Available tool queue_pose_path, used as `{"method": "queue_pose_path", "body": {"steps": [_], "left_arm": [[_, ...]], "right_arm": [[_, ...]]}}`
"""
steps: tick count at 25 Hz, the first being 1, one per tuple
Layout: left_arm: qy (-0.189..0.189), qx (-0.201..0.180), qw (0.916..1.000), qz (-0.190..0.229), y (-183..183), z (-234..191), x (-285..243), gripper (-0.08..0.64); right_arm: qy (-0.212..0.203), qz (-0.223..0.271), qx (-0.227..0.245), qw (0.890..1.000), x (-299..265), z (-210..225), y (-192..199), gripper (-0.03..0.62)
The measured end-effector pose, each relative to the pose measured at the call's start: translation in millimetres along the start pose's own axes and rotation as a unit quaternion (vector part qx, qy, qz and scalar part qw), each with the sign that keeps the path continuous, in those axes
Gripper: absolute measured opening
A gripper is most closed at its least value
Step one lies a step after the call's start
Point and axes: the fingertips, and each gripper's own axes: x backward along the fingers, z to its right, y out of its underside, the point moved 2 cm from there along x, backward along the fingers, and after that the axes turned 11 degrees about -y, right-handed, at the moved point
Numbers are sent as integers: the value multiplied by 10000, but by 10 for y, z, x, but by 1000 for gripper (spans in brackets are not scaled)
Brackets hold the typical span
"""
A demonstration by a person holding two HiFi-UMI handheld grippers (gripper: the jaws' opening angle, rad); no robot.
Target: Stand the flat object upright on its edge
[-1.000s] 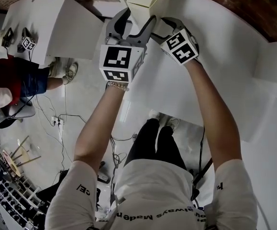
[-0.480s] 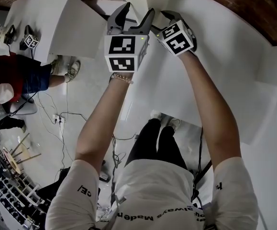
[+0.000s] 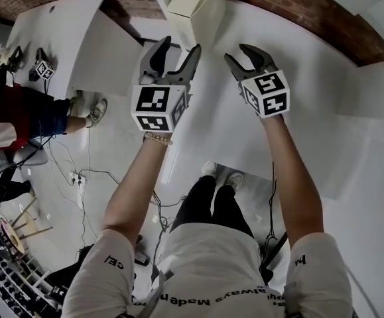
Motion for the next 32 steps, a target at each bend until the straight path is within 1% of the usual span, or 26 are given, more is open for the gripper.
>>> {"method": "queue_pose_path", "body": {"steps": [1,6,10,14,17,22,24,27,30,32], "left_arm": [[87,62,9999,20,-34,57,91,271],[567,255,9980,146,-255,461,616,177],[981,350,9942,257,-444,856,1018,131],[1311,554,9894,296,-678,1231,1478,110],[1497,611,9859,428,-876,1454,1807,94],[1682,608,9819,621,-1163,1667,2247,74],[1799,622,9796,638,-1240,1757,2386,68],[2071,641,9743,616,-1314,1940,2555,58],[2304,540,9691,697,-1423,2123,2710,51],[2391,503,9669,735,-1484,2234,2822,46]], "right_arm": [[56,134,-60,9999,202,-23,-46,181],[346,647,-276,9969,1240,-243,-307,115],[656,901,-343,9932,1993,-462,-482,87],[830,985,-396,9909,2599,-793,-579,80],[950,1070,-428,9888,2975,-1023,-672,70],[1093,1262,-217,9857,3507,-1368,-963,55],[1081,1288,-169,9856,3682,-1500,-1056,51],[1103,1306,-81,9852,3924,-1671,-1156,51],[1155,1353,-87,9840,4143,-1789,-1214,48],[1181,1391,-136,9831,4275,-1850,-1237,46]]}}
